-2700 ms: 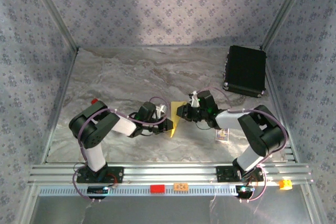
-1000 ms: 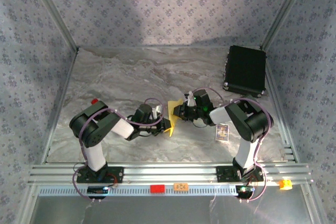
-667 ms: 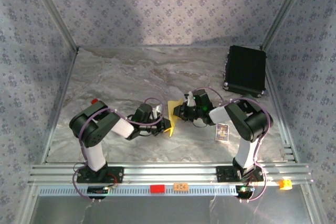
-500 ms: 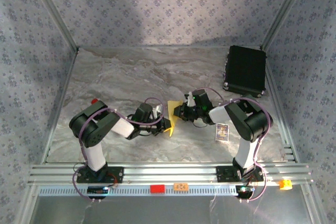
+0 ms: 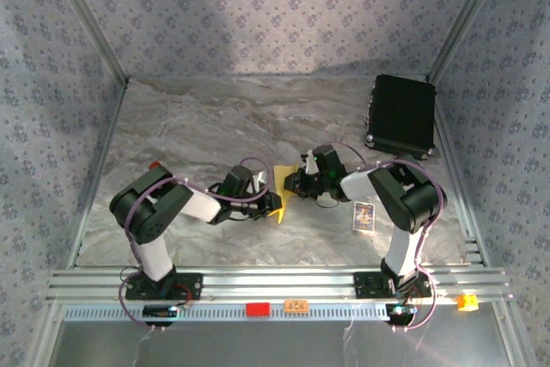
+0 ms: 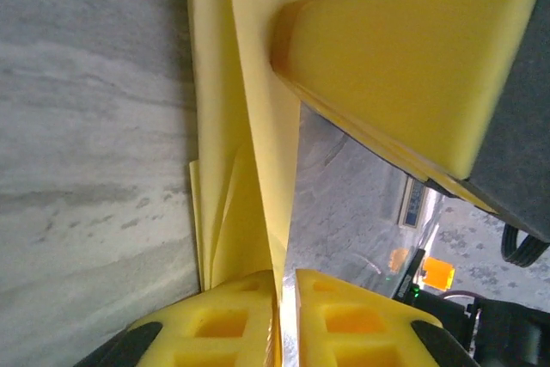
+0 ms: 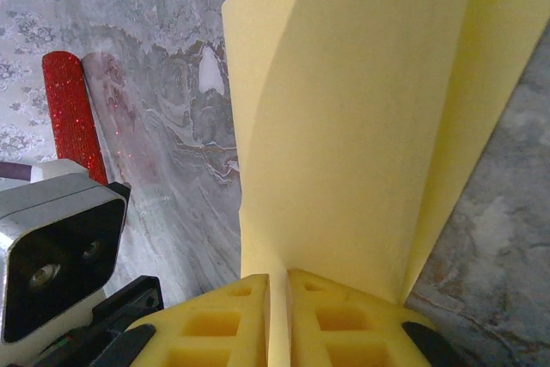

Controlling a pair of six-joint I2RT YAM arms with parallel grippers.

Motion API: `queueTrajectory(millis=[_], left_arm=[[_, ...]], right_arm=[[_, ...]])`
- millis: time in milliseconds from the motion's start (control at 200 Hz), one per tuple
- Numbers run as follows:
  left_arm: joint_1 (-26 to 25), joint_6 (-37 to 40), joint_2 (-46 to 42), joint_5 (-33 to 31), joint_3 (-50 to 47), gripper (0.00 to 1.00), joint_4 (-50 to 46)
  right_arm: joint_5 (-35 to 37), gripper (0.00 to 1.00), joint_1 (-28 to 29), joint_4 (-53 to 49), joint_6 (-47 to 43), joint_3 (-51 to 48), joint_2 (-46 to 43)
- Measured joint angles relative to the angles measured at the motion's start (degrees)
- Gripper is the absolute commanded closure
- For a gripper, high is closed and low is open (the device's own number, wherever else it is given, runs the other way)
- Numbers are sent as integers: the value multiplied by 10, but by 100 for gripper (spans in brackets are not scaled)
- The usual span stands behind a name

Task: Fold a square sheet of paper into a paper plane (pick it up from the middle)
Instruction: Fold the wing for the fifth time at the center of the table.

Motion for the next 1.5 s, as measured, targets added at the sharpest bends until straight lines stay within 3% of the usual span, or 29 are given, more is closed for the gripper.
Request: queueTrajectory(millis=[125,450,750,1499], left_arm=[[-2,19,-3,2,10,93,-32],[-2,49,-17,13,18,86,-78],[-6,64,-38,21,17,95,-121],[-32,111,-52,35,29,86,-199]], right_arm=[[2,85,1,-8,-2,3,0],[9,86,3,-28,-9,11,-1],[12,87,5,-39,-13,15,-1],[43,88,12,-73,-15,25,-8]])
